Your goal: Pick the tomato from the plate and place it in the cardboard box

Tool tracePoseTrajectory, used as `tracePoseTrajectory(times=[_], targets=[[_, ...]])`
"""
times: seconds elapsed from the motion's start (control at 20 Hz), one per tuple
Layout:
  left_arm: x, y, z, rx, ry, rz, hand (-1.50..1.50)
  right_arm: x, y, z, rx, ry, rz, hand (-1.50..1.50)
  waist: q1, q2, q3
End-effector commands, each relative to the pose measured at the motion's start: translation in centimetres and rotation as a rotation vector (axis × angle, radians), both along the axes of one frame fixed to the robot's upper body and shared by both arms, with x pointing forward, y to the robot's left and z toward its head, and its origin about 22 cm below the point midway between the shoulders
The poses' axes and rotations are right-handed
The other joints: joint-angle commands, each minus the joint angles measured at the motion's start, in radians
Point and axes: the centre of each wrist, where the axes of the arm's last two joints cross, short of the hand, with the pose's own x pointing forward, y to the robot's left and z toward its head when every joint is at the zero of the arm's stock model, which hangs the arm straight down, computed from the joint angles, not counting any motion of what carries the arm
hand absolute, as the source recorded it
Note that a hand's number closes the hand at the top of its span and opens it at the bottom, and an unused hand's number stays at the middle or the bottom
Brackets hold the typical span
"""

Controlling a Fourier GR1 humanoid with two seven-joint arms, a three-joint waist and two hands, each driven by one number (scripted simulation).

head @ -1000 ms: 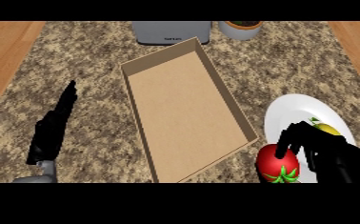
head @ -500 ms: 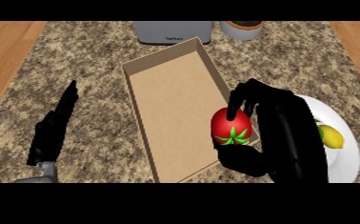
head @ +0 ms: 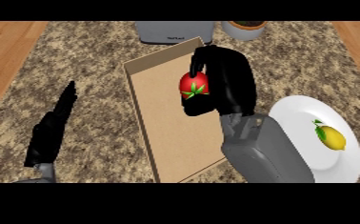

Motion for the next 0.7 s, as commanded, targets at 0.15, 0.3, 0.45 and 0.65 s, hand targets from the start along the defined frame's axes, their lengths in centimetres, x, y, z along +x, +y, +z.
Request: tracePoseTrajectory(times=[0.15,0.3,0.45,0.65], targets=[[-0.1,-1.7,0.0,-0.02,0.013,-0.019,0.0,4.4,3.8,-2.6,-0.034,0.12,-0.026,1.5,0.009,0.0,0.0],[1.2,-1.3,-1.1,-0.006,0.009,-0.003,0.0,6.1,2.5,-6.2,-0.011,0.162,-0.067,1.5,0.003,0.003,0.0],[-0.8,-0.5,-1.3,-0.005,-0.012,-0.026,0.0,7.4,2.5,-7.2,0.045,0.182,-0.094,-1.5,0.01,0.002,0.0],[0.6,0.6,-1.0,0.005,0.0,-0.007,0.0,8.2,4.0,-7.8,0.081,0.132,-0.088,-1.5,0.017,0.005,0.0]])
